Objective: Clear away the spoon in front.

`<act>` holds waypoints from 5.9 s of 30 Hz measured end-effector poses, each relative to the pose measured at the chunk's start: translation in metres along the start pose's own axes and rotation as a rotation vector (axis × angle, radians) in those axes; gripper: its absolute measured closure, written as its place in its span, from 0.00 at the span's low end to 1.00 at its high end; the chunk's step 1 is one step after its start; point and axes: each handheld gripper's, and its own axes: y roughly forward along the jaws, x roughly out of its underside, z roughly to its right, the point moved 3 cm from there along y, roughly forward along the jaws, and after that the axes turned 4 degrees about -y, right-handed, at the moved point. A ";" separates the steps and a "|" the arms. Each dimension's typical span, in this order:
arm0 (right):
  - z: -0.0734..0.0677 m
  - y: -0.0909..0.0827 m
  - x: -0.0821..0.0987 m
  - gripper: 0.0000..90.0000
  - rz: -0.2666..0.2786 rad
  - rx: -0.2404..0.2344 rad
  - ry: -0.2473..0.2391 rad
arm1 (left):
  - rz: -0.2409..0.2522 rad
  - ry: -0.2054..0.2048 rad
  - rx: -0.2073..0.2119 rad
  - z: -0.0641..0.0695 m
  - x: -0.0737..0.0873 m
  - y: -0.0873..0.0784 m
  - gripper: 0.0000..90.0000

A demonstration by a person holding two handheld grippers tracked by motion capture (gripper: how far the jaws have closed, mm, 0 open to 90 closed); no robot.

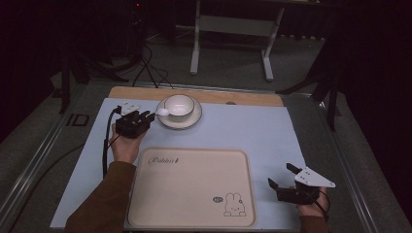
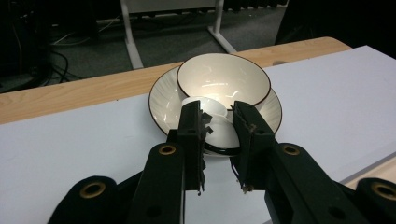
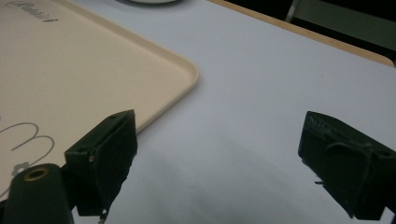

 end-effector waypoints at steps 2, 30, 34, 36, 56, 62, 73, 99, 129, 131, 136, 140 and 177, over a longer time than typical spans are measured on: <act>0.000 0.000 0.000 0.13 0.000 0.001 0.001 | 0.004 -0.004 -0.001 0.000 0.002 -0.002 0.83; 0.000 -0.001 0.001 0.13 0.002 0.007 0.002 | 0.005 -0.080 -0.029 -0.006 0.039 -0.023 0.83; 0.000 -0.001 0.000 0.13 0.002 0.007 0.001 | 0.004 -0.069 -0.040 -0.003 0.043 -0.026 0.83; 0.000 -0.001 0.000 0.13 0.001 0.008 0.001 | 0.010 -0.073 -0.043 -0.002 0.044 -0.028 0.83; 0.001 -0.003 0.001 0.13 0.003 0.012 0.005 | 0.009 -0.083 -0.064 0.005 0.070 -0.048 0.83; 0.001 -0.003 0.001 0.13 0.005 0.014 0.001 | 0.012 -0.077 -0.068 0.008 0.074 -0.054 0.83; 0.001 -0.005 0.002 0.13 0.004 0.019 0.003 | -0.004 -0.019 -0.064 0.025 0.083 -0.058 0.83; 0.002 -0.006 0.001 0.13 0.008 0.021 0.004 | 0.024 -0.040 -0.106 0.030 0.097 -0.087 0.83; 0.002 -0.004 0.001 0.13 0.001 0.015 -0.002 | -0.070 -0.055 -0.137 0.045 0.119 -0.082 0.81; 0.002 -0.004 0.001 0.13 0.001 0.015 -0.002 | -0.088 -0.061 -0.127 0.047 0.122 -0.082 0.81; 0.001 -0.003 0.000 0.13 0.001 0.013 -0.003 | -0.113 -0.072 -0.122 0.050 0.128 -0.082 0.81; 0.001 -0.003 0.000 0.13 0.002 0.011 -0.004 | -0.121 -0.084 -0.122 0.048 0.129 -0.082 0.76; 0.013 -0.010 0.003 0.13 0.022 0.037 0.027 | 0.025 0.071 0.015 0.007 0.105 -0.083 0.42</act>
